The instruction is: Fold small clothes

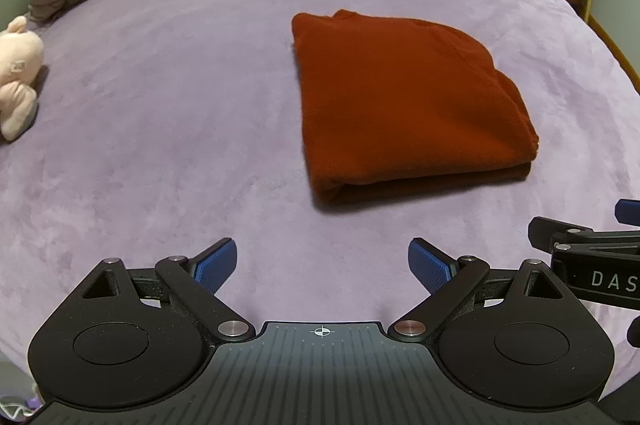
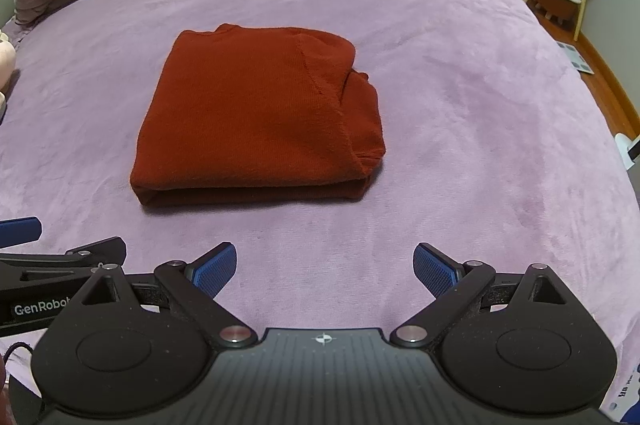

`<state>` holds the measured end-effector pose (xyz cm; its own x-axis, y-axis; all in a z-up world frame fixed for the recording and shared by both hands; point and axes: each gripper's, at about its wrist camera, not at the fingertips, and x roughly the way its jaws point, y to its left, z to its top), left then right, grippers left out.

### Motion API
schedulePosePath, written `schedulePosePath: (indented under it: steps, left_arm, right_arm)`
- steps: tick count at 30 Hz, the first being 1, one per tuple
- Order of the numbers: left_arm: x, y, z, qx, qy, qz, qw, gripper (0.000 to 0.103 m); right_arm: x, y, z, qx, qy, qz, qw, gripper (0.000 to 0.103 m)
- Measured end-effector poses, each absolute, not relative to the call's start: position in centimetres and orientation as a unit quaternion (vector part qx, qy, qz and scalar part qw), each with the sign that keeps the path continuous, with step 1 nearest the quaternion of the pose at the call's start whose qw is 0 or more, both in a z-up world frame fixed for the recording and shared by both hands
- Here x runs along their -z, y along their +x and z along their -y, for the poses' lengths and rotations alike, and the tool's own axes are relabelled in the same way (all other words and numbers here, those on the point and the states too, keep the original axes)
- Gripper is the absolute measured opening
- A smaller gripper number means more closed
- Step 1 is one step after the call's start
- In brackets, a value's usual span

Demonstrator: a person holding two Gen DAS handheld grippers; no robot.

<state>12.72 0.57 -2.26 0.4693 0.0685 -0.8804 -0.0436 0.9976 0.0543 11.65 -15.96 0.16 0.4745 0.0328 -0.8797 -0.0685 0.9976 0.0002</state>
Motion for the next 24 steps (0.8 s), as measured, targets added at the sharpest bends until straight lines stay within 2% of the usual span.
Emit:
schedulePosePath:
  steps: [24]
  left_arm:
    - [2.16, 12.87, -0.31, -0.035, 0.017, -0.509, 0.86, 0.096]
  right_arm:
    - [-0.29, 11.83, 16.3, -0.034, -0.025, -0.511, 0.858, 0.096]
